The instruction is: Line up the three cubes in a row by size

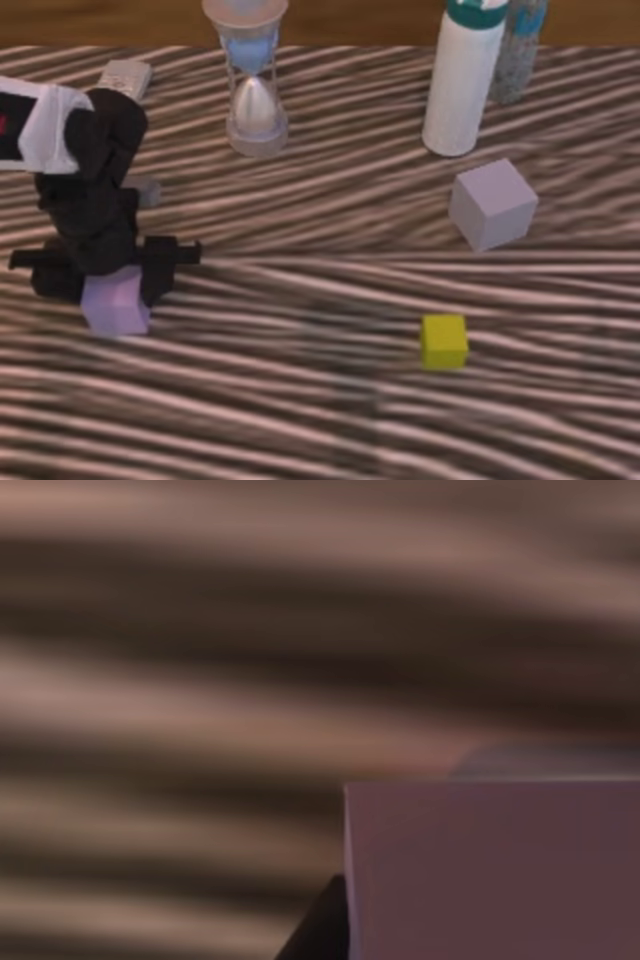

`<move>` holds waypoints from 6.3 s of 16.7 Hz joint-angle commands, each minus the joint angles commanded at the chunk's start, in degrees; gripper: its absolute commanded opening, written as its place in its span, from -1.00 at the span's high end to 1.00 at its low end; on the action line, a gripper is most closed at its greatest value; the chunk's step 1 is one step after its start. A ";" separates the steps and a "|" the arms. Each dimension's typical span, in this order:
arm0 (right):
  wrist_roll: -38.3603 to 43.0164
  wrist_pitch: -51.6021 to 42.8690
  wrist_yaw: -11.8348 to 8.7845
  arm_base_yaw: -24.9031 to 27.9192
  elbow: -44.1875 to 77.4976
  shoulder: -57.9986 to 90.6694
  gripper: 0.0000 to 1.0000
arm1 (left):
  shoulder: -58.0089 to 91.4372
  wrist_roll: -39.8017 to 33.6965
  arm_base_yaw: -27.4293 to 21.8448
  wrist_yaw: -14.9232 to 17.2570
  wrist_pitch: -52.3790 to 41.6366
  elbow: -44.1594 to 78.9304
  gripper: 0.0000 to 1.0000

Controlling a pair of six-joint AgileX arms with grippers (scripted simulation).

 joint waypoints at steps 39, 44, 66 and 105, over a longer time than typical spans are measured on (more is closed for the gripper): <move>0.00 0.00 0.00 0.00 0.00 0.00 -1.00 | 9.92 -32.78 -33.55 -0.38 -29.24 40.18 1.00; 0.00 0.00 0.00 0.00 0.00 0.00 -1.00 | 9.87 -32.59 -33.41 -0.35 -28.10 39.17 1.00; 0.00 0.00 0.00 0.00 0.00 0.00 -1.00 | 13.10 -32.84 -33.66 -0.35 -15.19 29.30 -0.66; 1.02 -40.14 4.30 1.68 46.06 54.21 -1.00 | -38.16 -24.50 -12.66 -1.54 -4.00 -1.93 -1.00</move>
